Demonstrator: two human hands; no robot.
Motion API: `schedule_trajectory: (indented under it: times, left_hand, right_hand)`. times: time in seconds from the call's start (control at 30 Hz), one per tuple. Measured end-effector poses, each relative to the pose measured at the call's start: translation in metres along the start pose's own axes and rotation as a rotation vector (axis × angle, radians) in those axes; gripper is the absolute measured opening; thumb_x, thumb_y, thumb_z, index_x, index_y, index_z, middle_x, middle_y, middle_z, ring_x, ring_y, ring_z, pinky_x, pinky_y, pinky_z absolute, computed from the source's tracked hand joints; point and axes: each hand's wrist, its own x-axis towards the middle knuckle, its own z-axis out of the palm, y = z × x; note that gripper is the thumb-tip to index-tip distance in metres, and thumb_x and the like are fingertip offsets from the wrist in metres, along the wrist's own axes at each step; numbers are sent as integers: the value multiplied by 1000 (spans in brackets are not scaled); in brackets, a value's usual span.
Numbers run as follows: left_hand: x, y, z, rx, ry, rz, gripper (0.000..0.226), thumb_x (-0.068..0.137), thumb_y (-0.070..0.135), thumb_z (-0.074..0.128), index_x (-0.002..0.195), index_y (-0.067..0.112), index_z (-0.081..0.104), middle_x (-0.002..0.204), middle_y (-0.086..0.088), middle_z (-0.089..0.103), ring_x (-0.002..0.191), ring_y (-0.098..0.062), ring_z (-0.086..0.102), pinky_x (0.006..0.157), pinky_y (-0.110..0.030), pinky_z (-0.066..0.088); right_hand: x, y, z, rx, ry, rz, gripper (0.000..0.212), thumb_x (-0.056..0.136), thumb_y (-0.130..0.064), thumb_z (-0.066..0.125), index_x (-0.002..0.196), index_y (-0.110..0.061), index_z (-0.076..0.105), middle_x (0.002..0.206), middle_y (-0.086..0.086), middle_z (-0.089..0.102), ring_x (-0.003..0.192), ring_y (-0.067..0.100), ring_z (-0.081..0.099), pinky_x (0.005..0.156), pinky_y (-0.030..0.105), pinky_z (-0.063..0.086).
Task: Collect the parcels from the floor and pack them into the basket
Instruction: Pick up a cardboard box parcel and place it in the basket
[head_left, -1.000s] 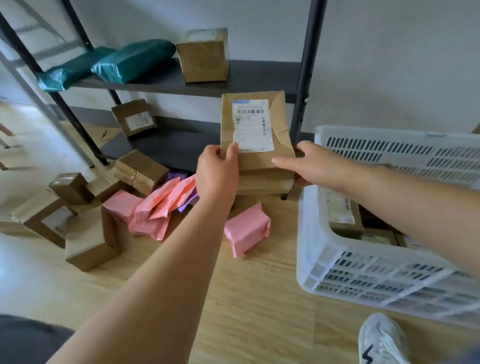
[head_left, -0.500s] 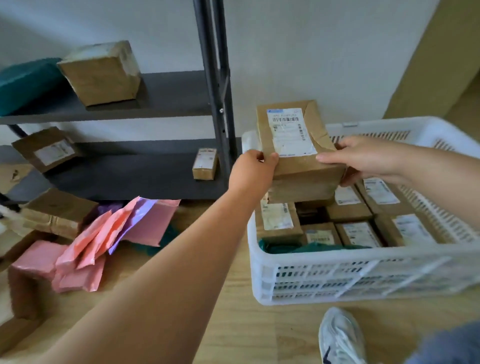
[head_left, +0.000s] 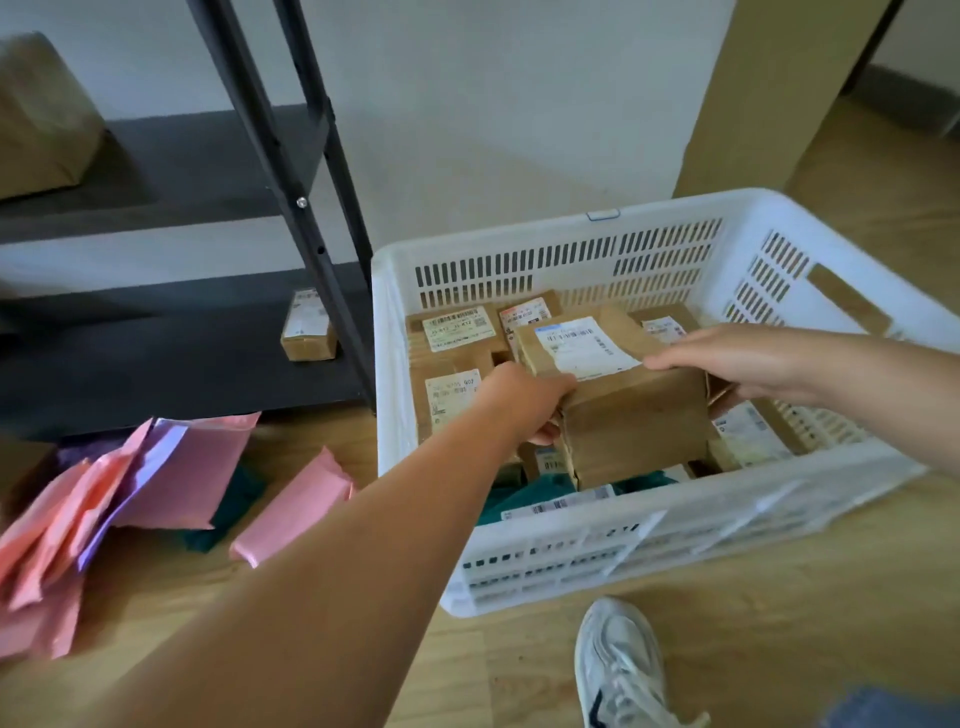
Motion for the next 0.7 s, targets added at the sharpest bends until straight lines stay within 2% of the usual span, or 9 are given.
schedule_trajectory:
  times: [0.17,0.27,0.33,0.53,0.7]
  left_hand:
    - [8,-14,9,71,-37,-82,26,94,26,59,87,2,64,78,-13,71,58,-19,68,61,-27,61]
    - [11,-20,9,115,-53,-97,22,95,20,54,92,2,65,85,-14,73,76,-24,72,76,-34,61]
    - [15,-22,8,136,-65,-102,22,93,16,53,100,0,66,92,-15,74,84,-25,73,80,-35,60]
    - [26,-31,0,116,-84,-133,20,88,13,60,104,2,65,94,-13,73,82,-24,73,79,-35,60]
    - [30,-32,-2,120,-115,-107,20,88,12,61,104,2,66,93,-13,74,81,-23,73,80,-35,60]
  right_hand:
    - [11,14,16,-22,-32,36,30,94,-43,57,109,-19,68,103,4,74,97,22,68,87,38,56]
    - [21,16,26,-11,-28,55,30,92,-40,60,105,-14,68,104,7,73,98,26,69,88,40,56]
    - [30,19,30,4,-18,61,32,90,-40,63,104,-11,67,103,9,72,96,28,69,86,40,57]
    - [47,20,39,5,-38,70,19,93,-32,63,95,-13,63,97,7,70,89,24,69,74,32,57]
    - [51,21,35,-27,-82,66,26,92,-36,63,102,-12,65,100,8,71,94,25,69,82,37,58]
